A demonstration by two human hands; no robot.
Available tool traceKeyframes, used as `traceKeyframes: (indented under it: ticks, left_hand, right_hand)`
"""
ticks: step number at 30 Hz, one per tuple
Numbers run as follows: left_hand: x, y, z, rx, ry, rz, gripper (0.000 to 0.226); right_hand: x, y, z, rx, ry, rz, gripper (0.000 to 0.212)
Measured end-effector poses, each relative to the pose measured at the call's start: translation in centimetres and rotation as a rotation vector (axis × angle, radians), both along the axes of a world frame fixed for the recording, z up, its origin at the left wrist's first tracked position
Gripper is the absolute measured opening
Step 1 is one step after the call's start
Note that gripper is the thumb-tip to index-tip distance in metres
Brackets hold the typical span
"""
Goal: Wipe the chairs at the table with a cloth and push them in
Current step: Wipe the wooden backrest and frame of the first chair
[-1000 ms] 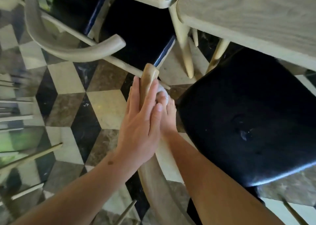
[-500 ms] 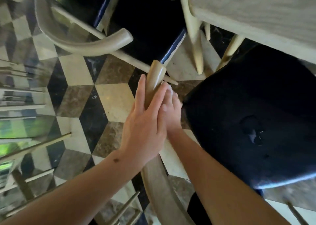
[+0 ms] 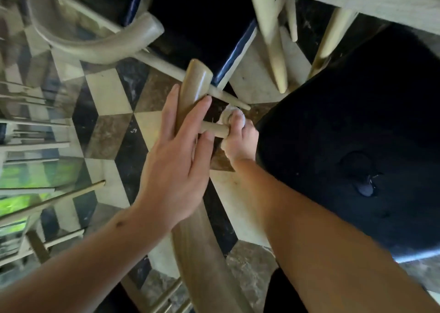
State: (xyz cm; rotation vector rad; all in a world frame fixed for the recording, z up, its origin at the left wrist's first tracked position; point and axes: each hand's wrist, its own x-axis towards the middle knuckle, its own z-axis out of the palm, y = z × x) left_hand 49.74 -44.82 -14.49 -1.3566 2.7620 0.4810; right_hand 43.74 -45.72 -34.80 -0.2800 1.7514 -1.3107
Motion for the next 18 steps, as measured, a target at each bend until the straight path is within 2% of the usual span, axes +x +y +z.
traceKeyframes:
  ticks: [2,4,8,11,15,18]
  left_hand:
    - [-0.2,-0.1,0.1,0.026,-0.014,0.019,0.049]
    - [-0.4,0.2,0.3,0.015,-0.015,0.02,0.048]
    - [-0.4,0.3,0.8,0.011,-0.052,0.013,0.054]
    - [-0.5,0.2,0.7,0.012,-0.078,0.028,0.053]
    - [-0.4,1.0,1.4,-0.079,-0.042,0.047,0.039]
    - [-0.3,4.1,2.6,-0.171,-0.07,0.073,0.044]
  right_hand:
    - [-1.8,-0.2,-1.4,0.115,-0.217,0.122,0.049]
    - [-4.7,0.3,-1.0,0.179,-0.366,0.144,0.049]
    - [-10.7,5.6,3.5,0.172,-0.427,0.143,0.039]
    - [-13.4,13.6,7.3,0.147,-0.482,0.191,0.049]
    - [-12.6,25.3,11.3,0.303,-0.442,0.247,0.044]
    - [-9.9,31.7,13.4,0.343,-0.53,0.243,0.038]
